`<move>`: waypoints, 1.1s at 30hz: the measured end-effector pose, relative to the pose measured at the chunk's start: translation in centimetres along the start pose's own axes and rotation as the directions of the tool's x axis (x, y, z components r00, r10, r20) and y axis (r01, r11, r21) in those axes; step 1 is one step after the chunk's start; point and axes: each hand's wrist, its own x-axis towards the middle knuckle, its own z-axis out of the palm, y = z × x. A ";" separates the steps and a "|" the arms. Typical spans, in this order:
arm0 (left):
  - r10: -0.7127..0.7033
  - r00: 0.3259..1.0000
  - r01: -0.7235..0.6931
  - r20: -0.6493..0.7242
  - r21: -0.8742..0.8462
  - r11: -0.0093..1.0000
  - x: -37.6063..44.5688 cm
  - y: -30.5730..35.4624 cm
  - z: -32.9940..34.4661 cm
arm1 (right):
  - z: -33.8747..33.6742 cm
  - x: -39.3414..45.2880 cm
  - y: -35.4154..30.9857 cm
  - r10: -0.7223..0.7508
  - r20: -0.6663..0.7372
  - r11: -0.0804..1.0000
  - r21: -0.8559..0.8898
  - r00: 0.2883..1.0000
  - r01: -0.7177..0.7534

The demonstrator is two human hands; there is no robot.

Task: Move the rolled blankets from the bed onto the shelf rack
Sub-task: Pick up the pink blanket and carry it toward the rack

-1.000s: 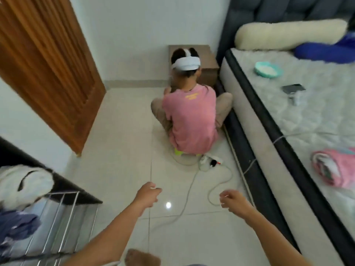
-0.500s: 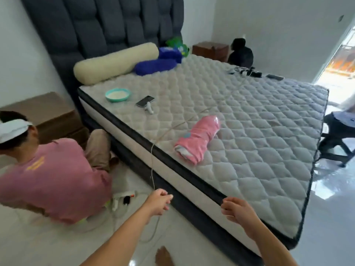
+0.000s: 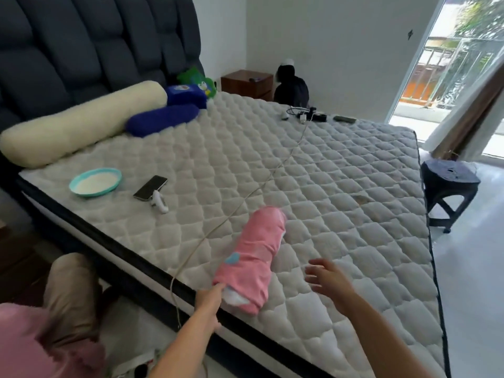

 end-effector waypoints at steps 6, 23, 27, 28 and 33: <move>-0.132 0.989 0.135 -0.063 0.038 0.990 4.5 3.8 1.6 | 2.2 8.0 -3.3 0.060 0.049 0.998 -0.017 0.997 -0.059; -0.461 0.883 0.462 -0.087 -0.015 0.887 12.1 6.3 8.1 | 10.1 24.6 -4.4 0.228 -0.006 0.801 -0.567 0.974 -0.191; -0.472 0.875 0.475 -0.112 0.002 0.880 12.1 5.7 8.7 | 9.5 24.8 -2.3 0.218 -0.009 0.801 -0.569 0.976 -0.184; -0.473 0.874 0.476 -0.108 0.003 0.880 12.1 5.5 8.7 | 9.4 24.8 -2.0 0.228 0.002 0.798 -0.574 0.974 -0.186; -0.414 0.904 0.420 -0.111 0.034 0.907 12.2 4.4 8.5 | 8.5 23.9 -2.8 0.216 0.049 0.852 -0.498 0.975 -0.164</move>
